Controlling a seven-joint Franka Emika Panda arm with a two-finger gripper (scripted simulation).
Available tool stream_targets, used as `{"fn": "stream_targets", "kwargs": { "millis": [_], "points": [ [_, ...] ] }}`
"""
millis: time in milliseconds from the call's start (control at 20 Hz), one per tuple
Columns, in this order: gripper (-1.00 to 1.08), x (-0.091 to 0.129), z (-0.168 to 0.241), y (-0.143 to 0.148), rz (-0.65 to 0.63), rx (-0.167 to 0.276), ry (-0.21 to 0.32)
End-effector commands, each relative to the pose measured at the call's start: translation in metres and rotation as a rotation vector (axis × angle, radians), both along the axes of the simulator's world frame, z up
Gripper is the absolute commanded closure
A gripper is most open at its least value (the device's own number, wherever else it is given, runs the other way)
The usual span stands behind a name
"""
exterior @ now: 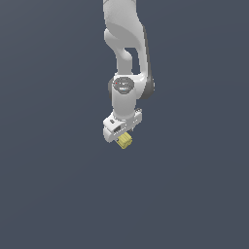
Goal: Pick up the object and move it to a goal position.
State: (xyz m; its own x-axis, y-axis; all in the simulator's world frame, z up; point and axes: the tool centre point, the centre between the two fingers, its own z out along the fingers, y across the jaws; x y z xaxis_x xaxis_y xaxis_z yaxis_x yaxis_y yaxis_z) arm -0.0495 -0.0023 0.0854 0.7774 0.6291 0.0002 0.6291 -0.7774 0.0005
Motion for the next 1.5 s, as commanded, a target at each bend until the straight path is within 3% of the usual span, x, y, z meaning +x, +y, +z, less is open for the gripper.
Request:
{"fn": "stream_targets", "kwargs": {
  "millis": [0,600,650,1450],
  "points": [
    [-0.92,-0.001,-0.007,0.000,0.001,0.000,0.001],
    [-0.92,-0.001,-0.046,0.000,0.004,0.000,0.001],
    [1.08,-0.001,-0.046,0.000,0.004,0.000,0.001],
    [1.08,0.001,-0.044,-0.013,0.004,0.000,0.000]
  ]
}}
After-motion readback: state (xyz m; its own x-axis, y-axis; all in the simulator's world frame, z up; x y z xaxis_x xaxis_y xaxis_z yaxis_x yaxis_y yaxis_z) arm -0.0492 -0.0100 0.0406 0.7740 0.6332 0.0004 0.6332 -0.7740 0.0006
